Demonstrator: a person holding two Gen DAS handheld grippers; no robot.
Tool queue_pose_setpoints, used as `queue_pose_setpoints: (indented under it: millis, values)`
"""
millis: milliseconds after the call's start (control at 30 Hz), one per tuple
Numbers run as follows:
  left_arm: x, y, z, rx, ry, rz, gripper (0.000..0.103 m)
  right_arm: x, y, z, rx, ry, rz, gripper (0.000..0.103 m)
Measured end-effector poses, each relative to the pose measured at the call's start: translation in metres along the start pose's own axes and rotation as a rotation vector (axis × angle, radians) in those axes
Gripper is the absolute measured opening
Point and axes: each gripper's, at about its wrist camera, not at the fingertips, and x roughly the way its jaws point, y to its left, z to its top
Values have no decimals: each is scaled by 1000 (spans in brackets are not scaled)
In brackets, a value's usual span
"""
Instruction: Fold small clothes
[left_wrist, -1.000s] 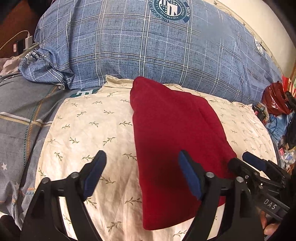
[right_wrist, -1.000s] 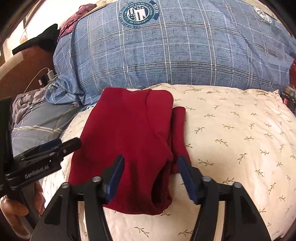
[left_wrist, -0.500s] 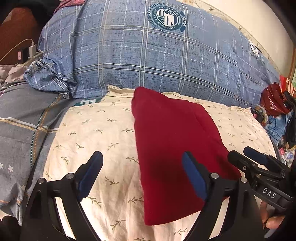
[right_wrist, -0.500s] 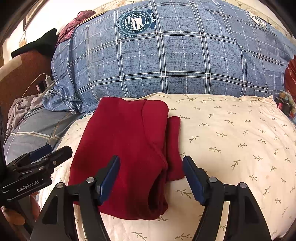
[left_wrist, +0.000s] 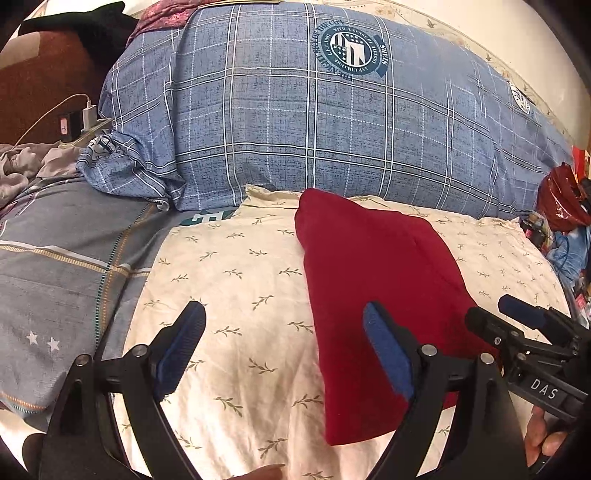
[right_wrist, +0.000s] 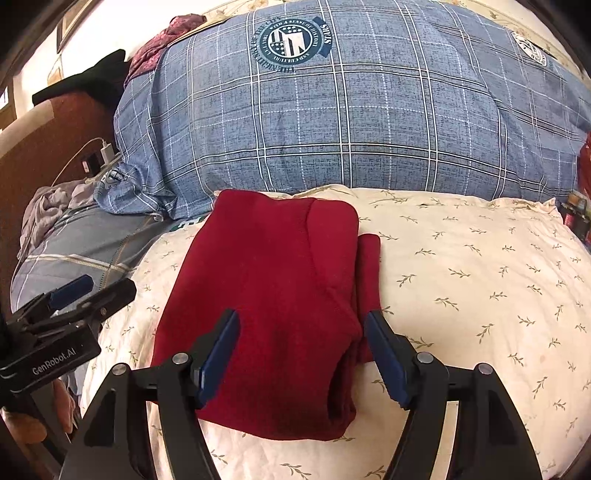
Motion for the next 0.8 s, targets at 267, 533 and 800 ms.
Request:
queue_pose_setpoints:
  millis: [267, 533, 800]
  values:
    - [-1, 0, -2, -1, -4, 6, 88, 1, 2, -2, 0, 3, -1, 72]
    - [-1, -2, -3, 7, -4, 4, 88, 2, 4, -3, 0, 6, 2, 74]
    - [-1, -3, -3, 6, -2, 6, 88, 3, 4, -4, 6, 9, 8, 74]
